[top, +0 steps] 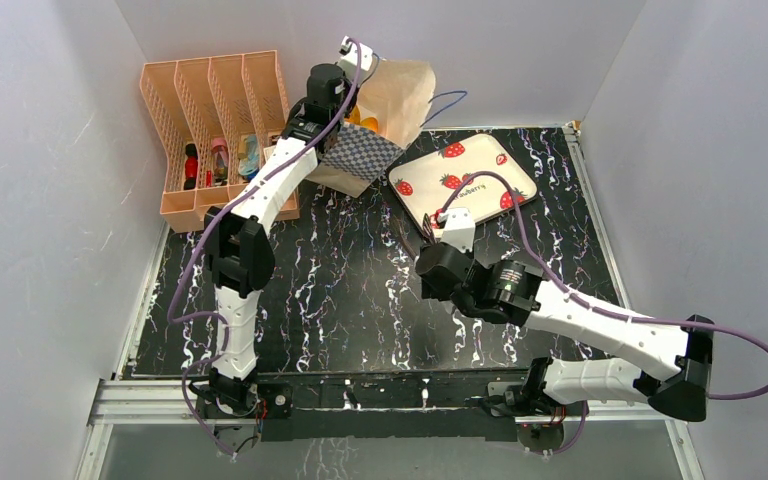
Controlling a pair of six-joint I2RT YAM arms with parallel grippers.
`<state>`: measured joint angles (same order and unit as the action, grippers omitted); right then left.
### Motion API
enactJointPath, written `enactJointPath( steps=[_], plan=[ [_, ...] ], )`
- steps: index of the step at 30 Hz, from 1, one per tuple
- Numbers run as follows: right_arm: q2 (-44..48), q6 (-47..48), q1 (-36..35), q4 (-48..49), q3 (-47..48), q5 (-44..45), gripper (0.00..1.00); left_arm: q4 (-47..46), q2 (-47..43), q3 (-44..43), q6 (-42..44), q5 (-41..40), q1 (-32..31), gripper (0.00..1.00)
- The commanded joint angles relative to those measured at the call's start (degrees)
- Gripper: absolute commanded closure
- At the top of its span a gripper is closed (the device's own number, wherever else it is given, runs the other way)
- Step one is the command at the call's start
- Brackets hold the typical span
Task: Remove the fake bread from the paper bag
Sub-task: Pick up the clamp at the center of the board.
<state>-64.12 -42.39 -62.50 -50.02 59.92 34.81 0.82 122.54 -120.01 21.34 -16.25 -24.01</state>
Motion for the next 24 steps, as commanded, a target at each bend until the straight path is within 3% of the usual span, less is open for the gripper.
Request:
enactJointPath(
  steps=[1,10,24],
  plan=[
    [1.78,-1.38,0.27,-1.07,5.64,2.5,1.0,-7.24,-0.27,-5.36,3.87,-0.54,0.28,1.0],
    [1.7,0.91,0.27,-4.68,13.43,4.29,1.0,-8.78,0.74,-5.23,7.1,1.43,0.44,1.0],
    [0.31,4.42,0.35,-4.78,20.68,8.01,1.0,-14.46,-7.6,13.06,7.04,3.51,-3.72,1.0]
  ],
)
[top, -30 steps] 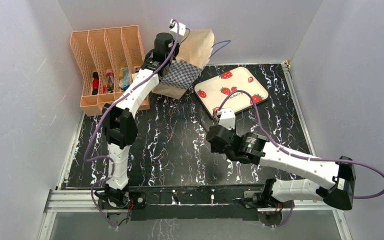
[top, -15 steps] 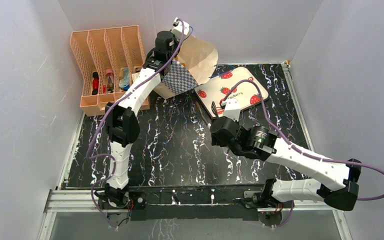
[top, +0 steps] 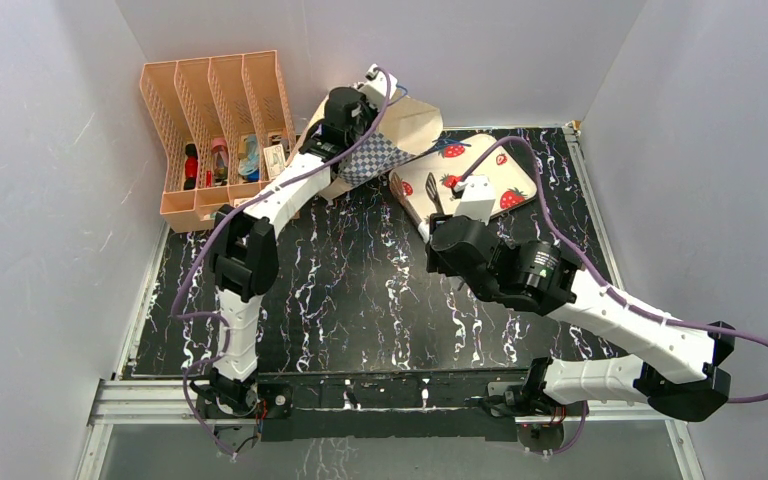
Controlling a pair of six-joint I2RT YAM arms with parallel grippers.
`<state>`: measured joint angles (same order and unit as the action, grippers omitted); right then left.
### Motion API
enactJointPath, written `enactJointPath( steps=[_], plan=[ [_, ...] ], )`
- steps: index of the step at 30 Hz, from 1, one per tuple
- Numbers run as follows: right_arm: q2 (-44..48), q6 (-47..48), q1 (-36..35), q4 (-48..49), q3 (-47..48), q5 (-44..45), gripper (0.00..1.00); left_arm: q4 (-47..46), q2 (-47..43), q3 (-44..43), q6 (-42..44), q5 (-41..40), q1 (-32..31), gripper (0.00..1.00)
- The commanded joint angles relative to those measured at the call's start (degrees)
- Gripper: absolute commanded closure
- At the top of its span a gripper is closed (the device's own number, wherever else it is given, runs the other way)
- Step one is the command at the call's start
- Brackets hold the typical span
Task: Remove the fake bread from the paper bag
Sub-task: Pick up the clamp at the center of the board, then take out the fake bread from the paper bag.
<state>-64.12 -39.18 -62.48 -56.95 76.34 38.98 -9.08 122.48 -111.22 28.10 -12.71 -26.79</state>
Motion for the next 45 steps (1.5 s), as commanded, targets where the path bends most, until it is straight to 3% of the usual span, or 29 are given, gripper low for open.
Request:
enactJointPath(
  steps=[1,11,17,21,25,30,45],
  plan=[
    [0.19,1.29,0.34,2.25,4.46,3.99,1.0,-4.88,-8.28,5.42,-0.38,-0.09,-1.04,1.0],
    [0.56,1.48,0.6,2.7,4.41,5.92,1.0,-7.53,-13.29,9.88,-6.06,-2.32,-2.65,1.0],
    [1.3,1.81,1.59,6.74,-0.57,3.57,1.0,-7.71,-17.57,15.02,-9.39,-5.72,-5.71,1.0],
    [0.45,2.55,3.18,12.51,-4.81,-0.05,1.0,-7.09,-19.3,17.09,-10.08,-7.9,-7.75,1.0],
    [0.29,4.2,12.56,19.05,-9.3,-10.34,1.0,-7.36,-21.93,20.45,-11.5,-9.62,-8.59,1.0],
    [-2.35,4.98,18.18,22.58,-9.92,-19.01,1.0,-7.44,-23.35,22.53,-12.67,-10.21,-8.82,1.0],
    [-11.73,-5.4,21.29,26.99,-8.4,-31.5,1.0,-5.97,-26.63,25.88,-16.68,-9.89,-8.81,1.0]
  ],
)
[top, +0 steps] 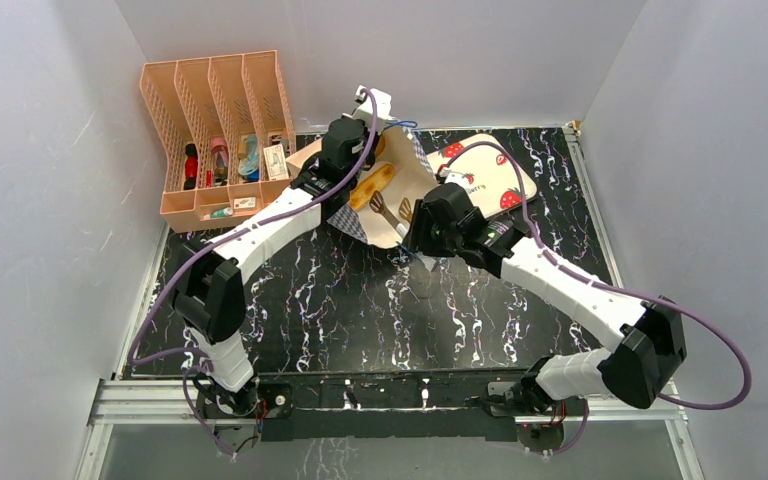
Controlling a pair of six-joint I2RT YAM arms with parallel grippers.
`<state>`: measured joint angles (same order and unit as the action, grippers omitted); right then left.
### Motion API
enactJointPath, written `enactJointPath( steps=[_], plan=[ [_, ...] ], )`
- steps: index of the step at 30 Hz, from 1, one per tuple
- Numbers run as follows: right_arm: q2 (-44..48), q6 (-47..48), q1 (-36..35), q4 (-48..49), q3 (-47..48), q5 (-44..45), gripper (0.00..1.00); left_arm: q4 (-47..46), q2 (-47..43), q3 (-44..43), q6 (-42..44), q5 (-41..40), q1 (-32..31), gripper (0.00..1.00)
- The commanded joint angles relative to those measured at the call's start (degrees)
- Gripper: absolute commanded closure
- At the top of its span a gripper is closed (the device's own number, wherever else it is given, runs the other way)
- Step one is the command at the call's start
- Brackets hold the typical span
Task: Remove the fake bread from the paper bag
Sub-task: Take out the fake bread from the paper bag.
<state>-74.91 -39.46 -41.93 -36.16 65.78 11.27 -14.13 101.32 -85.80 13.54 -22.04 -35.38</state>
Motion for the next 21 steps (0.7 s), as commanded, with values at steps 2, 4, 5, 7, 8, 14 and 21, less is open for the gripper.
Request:
enactJointPath(
  steps=[2,4,5,7,8,14,21],
  plan=[
    [-1.93,-7.09,0.95,7.16,1.93,-4.9,1.0,-0.63,-5.65,0.19,-2.5,-0.3,-0.23,1.0],
    [-2.68,-8.85,1.34,8.53,1.39,-5.58,1.0,-0.15,-5.68,-0.21,-2.87,0.16,-0.22,1.0],
    [-3.0,-9.77,1.57,9.34,0.99,-6.2,1.0,0.05,-5.66,-0.38,-3.12,0.36,-0.22,1.0],
    [-3.59,-12.26,2.54,11.03,-0.08,-7.75,1.0,0.53,-5.49,-0.8,-3.46,0.51,-0.24,1.0],
    [-3.71,-13.3,2.96,12.02,-0.65,-8.32,1.0,0.8,-5.47,-1.01,-3.49,0.64,-0.25,1.0],
    [-5.6,-18.83,5.03,16.41,-2.18,-10.93,0.99,2.13,-5.01,-1.99,-4.16,1.03,-0.22,1.0],
    [-9.49,-23.51,6.2,20.94,-2.67,-14.01,0.97,2.72,-5.07,-2.11,-4.91,1.29,-0.22,1.0]
  ],
)
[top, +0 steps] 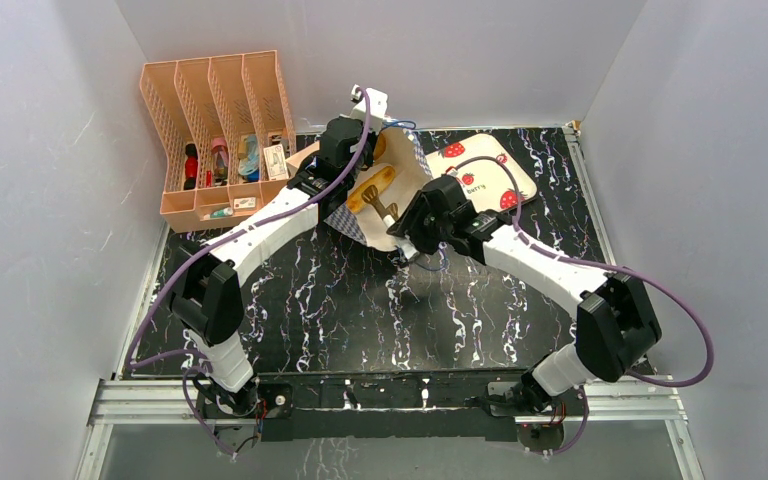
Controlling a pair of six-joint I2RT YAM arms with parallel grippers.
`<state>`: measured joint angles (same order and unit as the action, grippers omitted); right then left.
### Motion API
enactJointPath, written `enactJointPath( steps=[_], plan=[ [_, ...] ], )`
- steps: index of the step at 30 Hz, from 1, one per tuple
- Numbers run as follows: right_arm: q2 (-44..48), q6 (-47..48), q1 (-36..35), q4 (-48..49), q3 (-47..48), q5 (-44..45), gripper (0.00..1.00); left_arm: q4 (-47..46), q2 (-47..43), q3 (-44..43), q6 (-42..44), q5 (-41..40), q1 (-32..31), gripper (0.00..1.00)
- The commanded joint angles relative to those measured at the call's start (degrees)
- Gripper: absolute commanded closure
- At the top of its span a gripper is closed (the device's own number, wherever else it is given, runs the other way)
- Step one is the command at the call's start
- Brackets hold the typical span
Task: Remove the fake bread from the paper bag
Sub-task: Take out the fake bread from the paper bag.
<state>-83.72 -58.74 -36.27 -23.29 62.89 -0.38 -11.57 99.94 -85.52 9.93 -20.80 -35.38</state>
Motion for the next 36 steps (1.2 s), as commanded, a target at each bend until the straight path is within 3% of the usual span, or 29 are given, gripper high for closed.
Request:
enactJointPath(
  steps=[1,36],
  plan=[
    [-1.0,-4.72,0.69,8.61,0.17,-2.72,0.96,0.34,-3.67,-2.39,-1.44,0.09,-0.21,1.0],
    [-3.3,-11.06,2.97,21.33,-5.25,-7.06,0.84,1.2,-4.35,-0.62,-0.27,0.89,-0.22,1.0]
  ],
)
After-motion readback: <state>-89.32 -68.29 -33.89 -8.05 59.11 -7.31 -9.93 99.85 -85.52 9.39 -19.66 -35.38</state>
